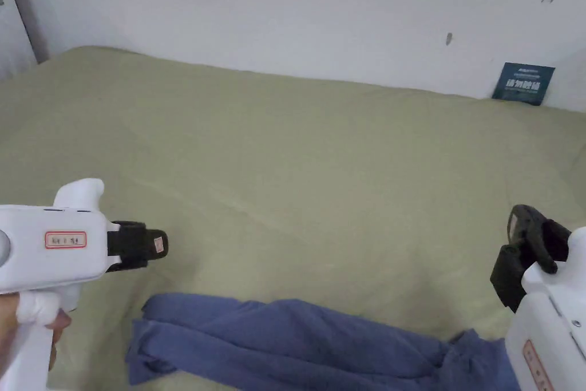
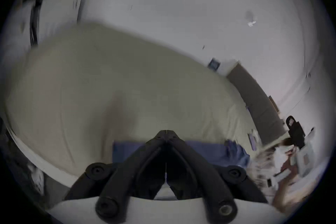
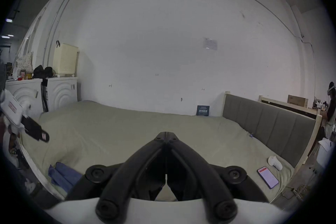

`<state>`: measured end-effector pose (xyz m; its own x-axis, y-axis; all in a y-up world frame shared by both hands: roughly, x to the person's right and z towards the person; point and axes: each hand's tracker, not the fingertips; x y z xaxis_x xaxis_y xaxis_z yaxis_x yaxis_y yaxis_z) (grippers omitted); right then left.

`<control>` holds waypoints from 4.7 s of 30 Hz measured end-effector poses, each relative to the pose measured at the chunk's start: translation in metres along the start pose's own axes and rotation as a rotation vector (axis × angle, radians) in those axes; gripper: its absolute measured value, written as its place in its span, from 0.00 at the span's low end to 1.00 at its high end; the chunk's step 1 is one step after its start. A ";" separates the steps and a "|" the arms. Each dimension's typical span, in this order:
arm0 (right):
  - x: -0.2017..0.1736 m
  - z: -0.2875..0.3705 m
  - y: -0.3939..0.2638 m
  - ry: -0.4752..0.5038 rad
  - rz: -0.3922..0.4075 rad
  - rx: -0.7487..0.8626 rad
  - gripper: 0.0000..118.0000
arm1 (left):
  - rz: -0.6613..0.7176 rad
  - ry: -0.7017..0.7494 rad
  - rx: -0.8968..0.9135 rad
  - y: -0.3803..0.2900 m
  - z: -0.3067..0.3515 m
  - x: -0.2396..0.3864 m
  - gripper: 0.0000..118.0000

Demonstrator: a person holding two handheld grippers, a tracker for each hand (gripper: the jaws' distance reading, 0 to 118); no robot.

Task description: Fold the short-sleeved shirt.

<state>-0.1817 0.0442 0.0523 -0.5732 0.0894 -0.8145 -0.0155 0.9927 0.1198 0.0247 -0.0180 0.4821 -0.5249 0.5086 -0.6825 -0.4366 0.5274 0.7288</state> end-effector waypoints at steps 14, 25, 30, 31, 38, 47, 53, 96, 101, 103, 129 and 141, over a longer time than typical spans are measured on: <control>-0.031 -0.025 -0.030 0.086 0.045 -0.139 0.01 | 0.192 -0.237 -0.281 -0.026 -0.064 -0.103 0.22; -0.036 -0.023 -0.037 0.115 0.038 -0.174 0.01 | 0.365 -0.429 -0.363 -0.031 -0.110 -0.109 0.95; -0.034 -0.019 -0.037 0.122 0.030 -0.179 0.01 | 0.349 -0.370 -0.334 -0.037 -0.112 -0.094 0.03; -0.033 -0.018 -0.037 0.125 0.028 -0.178 0.01 | 0.345 -0.288 -0.340 -0.039 -0.116 -0.093 0.02; -0.019 -0.005 -0.028 0.114 0.005 -0.151 0.01 | 0.356 -0.242 -0.311 -0.025 -0.092 -0.095 0.02; -0.006 0.002 -0.025 0.097 -0.028 -0.131 0.01 | 0.332 -0.147 -0.211 0.007 -0.025 -0.097 0.02; 0.004 0.008 -0.023 0.088 -0.042 -0.122 0.01 | 0.217 -0.132 -0.213 0.011 -0.019 -0.024 0.02; 0.056 0.022 -0.054 0.017 -0.123 -0.222 0.01 | -0.045 -0.270 -0.527 -0.142 -0.255 0.158 0.00; 0.055 0.018 -0.053 0.011 -0.113 -0.226 0.01 | -0.103 -0.247 -0.444 -0.105 -0.206 0.150 0.00; 0.052 0.014 -0.053 0.010 -0.115 -0.222 0.01 | -0.126 -0.255 -0.372 -0.079 -0.166 0.137 0.00; 0.023 -0.011 -0.058 0.054 -0.036 -0.288 0.01 | 0.280 -0.524 -0.395 -0.067 -0.196 0.023 0.82; 0.029 -0.004 -0.045 0.060 -0.044 -0.242 0.01 | 0.233 -0.308 -0.273 -0.061 -0.144 0.018 0.09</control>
<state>-0.2010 0.0020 0.0259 -0.6154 0.0347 -0.7874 -0.2328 0.9465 0.2237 -0.0637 -0.1391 0.4335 -0.4088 0.7922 -0.4531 -0.5307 0.1976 0.8242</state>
